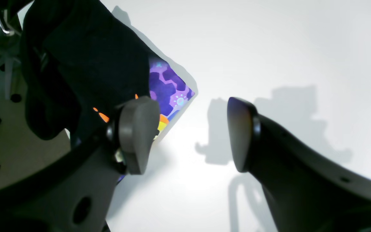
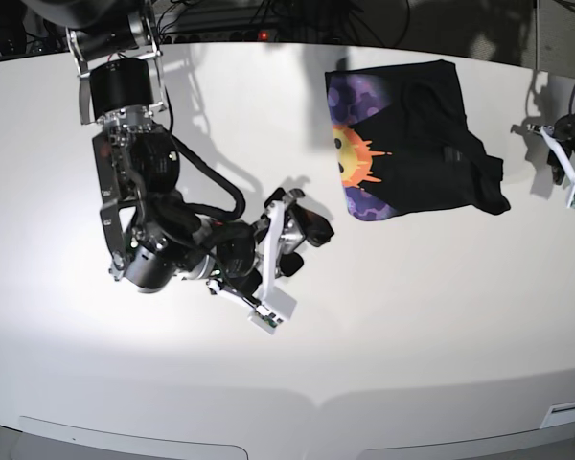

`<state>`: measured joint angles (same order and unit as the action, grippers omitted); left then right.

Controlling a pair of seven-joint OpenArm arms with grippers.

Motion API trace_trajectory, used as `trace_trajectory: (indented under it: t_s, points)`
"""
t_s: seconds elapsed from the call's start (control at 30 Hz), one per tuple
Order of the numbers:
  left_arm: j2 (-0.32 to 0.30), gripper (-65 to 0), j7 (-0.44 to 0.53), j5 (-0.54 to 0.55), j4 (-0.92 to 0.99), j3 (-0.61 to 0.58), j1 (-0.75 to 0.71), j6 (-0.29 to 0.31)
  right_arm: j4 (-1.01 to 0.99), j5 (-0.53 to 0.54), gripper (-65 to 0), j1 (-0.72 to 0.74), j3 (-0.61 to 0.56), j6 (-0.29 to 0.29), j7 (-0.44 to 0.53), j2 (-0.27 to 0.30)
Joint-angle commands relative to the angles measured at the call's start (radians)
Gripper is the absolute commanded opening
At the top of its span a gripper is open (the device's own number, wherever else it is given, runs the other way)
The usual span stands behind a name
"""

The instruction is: Fold the T-shirt properly

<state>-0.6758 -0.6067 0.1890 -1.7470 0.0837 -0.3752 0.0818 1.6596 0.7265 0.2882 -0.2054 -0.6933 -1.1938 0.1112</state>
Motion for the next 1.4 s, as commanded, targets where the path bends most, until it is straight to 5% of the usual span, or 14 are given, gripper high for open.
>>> trace_trajectory:
  t_s: [0.0, 0.2, 0.4, 0.73, 0.9, 1.13, 1.2, 1.37]
  points:
    - [-0.017, -39.9, 0.022, 0.019, -0.053, 0.009, 0.0, -0.005, 0.018, -0.008, -29.7, 0.024, 0.003, -0.005, 0.022, 0.0]
    - [0.004, -39.9, -0.016, 0.096, -0.416, 0.009, -0.051, -0.031, 0.018, -0.025, -29.7, 0.024, 0.003, -0.005, 0.027, 0.003]
    - [0.151, -39.9, -0.026, 0.187, -0.609, -0.014, -0.137, 0.028, 0.018, -0.072, -29.7, 0.024, 0.003, -0.005, 0.037, 0.021]
    - [0.333, -39.9, -0.049, -0.027, -0.609, -0.28, -0.185, 0.058, 0.018, -0.301, -29.7, 0.024, 0.066, 0.129, 0.122, 0.184]
    - [0.362, -39.9, -0.089, -0.163, -0.552, -0.355, -0.188, -0.069, 0.018, -0.222, -29.7, 0.024, 0.177, 0.129, 0.109, 0.239]
    - [0.385, -39.9, -0.054, -0.35, -0.405, -0.399, -0.187, -0.169, 0.018, -0.13, -29.7, 0.018, 0.284, 0.126, 0.108, 0.252]
    - [0.385, -39.9, -0.087, -0.397, -0.405, -0.399, -0.187, -0.17, 0.018, -0.115, -29.7, 0.018, 0.284, 0.125, 0.105, 0.252]
    - [0.37, -39.9, -0.2, -0.573, -0.405, -0.399, -0.188, -0.291, 0.018, -0.113, -29.7, 0.01, 0.284, 0.125, 0.105, 0.251]
